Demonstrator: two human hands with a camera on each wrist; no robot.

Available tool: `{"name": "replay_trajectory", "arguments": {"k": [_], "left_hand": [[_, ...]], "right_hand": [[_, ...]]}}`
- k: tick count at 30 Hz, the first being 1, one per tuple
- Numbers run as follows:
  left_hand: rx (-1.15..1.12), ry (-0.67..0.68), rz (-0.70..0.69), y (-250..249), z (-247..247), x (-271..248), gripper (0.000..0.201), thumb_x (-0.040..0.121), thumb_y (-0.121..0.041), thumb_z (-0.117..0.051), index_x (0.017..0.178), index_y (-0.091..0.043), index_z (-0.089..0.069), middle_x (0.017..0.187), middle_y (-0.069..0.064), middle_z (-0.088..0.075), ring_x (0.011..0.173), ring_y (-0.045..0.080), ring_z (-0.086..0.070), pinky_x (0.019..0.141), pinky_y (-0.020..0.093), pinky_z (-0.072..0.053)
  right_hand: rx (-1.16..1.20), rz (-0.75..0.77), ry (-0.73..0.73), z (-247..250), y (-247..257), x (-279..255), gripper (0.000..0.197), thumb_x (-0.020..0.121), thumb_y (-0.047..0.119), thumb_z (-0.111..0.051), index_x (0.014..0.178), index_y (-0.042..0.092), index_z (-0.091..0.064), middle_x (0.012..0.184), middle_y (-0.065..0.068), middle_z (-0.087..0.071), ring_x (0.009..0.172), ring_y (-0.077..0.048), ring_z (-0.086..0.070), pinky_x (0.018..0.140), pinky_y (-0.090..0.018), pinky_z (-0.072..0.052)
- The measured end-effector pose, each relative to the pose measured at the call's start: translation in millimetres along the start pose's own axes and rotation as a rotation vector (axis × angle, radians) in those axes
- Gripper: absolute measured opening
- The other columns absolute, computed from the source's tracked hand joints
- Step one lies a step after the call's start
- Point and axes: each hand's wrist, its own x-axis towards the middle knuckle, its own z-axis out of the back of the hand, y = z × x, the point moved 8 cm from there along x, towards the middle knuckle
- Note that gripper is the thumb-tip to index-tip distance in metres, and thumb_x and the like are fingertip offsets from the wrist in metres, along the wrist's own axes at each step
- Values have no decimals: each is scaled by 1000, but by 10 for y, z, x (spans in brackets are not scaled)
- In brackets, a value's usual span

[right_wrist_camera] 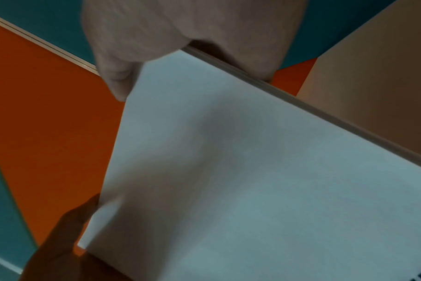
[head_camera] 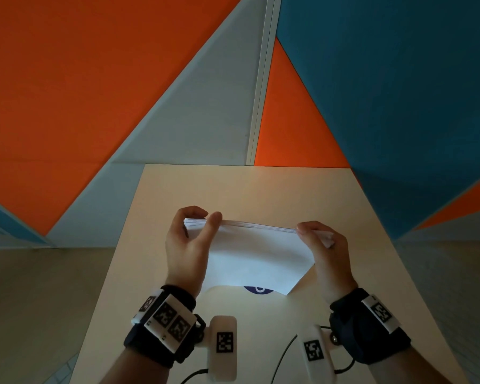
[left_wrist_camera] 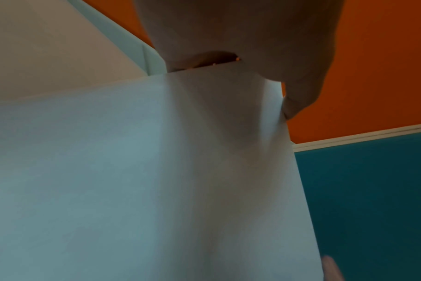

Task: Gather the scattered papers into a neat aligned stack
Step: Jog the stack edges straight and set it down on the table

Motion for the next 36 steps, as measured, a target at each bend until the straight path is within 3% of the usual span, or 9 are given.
{"name": "replay_trajectory", "arguments": {"k": [3,9,13,16,19,24,30,34,36], "left_hand": [[-49,1,22,16,-6,-25,33,69,-46,-70,85,-18,-61,81,-10,-63,81,10,-59,80,29,-44],[-42,19,50,27,-36,-78,14,75,-30,-69,80,-19,-62,74,-14,-64,75,7,-60,77,26,-44],[-36,34,44,13,-34,-46,17,69,-35,-68,76,-22,-62,73,-14,-63,75,7,-58,77,26,-43],[-56,36,68,31,-32,-29,10,69,-31,-67,72,-23,-62,71,-13,-62,72,7,-57,74,26,-42],[-62,33,66,45,-28,-22,13,68,-38,-64,71,-25,-62,72,-14,-61,75,10,-56,78,28,-41],[-48,37,66,39,-49,-56,13,75,-33,-69,74,-23,-62,71,-14,-62,72,7,-57,75,26,-42],[-38,54,58,23,-35,-33,7,76,-24,-61,74,-17,-59,71,-13,-58,72,6,-52,74,25,-39],[-57,52,68,38,-32,-22,8,79,-26,-61,72,-22,-59,69,-13,-57,72,11,-52,74,29,-40],[-51,52,68,54,-26,-13,10,79,-29,-62,72,-22,-61,69,-11,-59,73,14,-54,75,32,-42]], "right_hand": [[0,18,9,0,-2,-5,26,65,35,-73,68,11,-65,62,9,-64,61,-6,-59,59,-14,-45],[-7,31,-25,27,-2,-21,31,63,37,-71,67,8,-64,60,8,-61,59,-8,-57,57,-14,-45],[-6,40,-24,12,15,-28,27,65,33,-72,69,8,-63,58,10,-60,58,-5,-56,57,-12,-44],[-13,25,-33,15,6,-27,32,63,41,-70,68,10,-65,63,3,-60,64,-12,-56,61,-18,-45],[-26,13,-18,10,-10,-25,28,65,42,-70,69,14,-66,69,-1,-62,70,-18,-58,66,-27,-44],[-31,27,1,2,22,-33,40,61,42,-73,74,6,-63,67,6,-64,63,-10,-60,57,-16,-46],[-22,35,9,-5,47,-16,35,62,39,-70,72,6,-63,64,6,-62,63,-9,-58,58,-15,-46],[-85,24,81,2,33,-56,39,57,35,-78,85,10,-67,78,7,-69,73,-9,-65,63,-18,-51],[-134,-11,112,24,-9,-76,40,56,23,-86,89,10,-67,83,2,-71,76,-13,-69,64,-22,-54]]}}
